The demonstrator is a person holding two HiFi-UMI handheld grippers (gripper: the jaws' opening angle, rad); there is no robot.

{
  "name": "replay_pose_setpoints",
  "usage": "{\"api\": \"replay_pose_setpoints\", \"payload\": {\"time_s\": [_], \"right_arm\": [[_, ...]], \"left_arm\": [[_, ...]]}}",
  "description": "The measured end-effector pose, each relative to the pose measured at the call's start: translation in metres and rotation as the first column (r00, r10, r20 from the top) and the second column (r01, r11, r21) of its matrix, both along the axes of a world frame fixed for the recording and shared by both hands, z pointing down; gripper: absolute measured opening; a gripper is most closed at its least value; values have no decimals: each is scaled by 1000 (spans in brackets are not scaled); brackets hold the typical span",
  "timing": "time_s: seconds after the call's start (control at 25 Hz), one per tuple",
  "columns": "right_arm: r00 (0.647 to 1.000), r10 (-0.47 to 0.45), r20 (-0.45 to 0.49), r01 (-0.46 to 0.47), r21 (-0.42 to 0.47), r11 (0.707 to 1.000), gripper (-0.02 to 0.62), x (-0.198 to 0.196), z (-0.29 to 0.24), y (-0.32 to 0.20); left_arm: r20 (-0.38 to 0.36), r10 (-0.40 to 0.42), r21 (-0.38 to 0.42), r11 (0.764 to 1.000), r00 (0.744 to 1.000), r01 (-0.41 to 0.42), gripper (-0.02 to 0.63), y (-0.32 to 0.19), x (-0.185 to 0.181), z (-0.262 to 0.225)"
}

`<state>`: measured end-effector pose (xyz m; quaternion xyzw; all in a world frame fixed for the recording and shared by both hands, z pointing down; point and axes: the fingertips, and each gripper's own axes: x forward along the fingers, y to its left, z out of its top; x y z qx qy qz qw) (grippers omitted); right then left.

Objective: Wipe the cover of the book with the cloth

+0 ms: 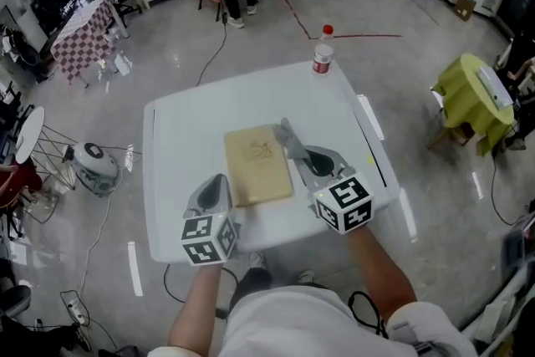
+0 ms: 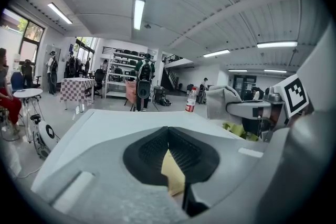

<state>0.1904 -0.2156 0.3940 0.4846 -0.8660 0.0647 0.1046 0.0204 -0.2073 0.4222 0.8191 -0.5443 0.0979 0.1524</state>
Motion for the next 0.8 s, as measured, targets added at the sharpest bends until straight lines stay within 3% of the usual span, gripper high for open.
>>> {"api": "replay_pose_setpoints", "payload": {"time_s": [0.8], "right_arm": [[1000, 5, 8, -6, 13, 1000, 15, -1, -1, -6]], "left_arm": [[33, 40, -2, 999, 999, -40, 6, -1, 18, 4]]}}
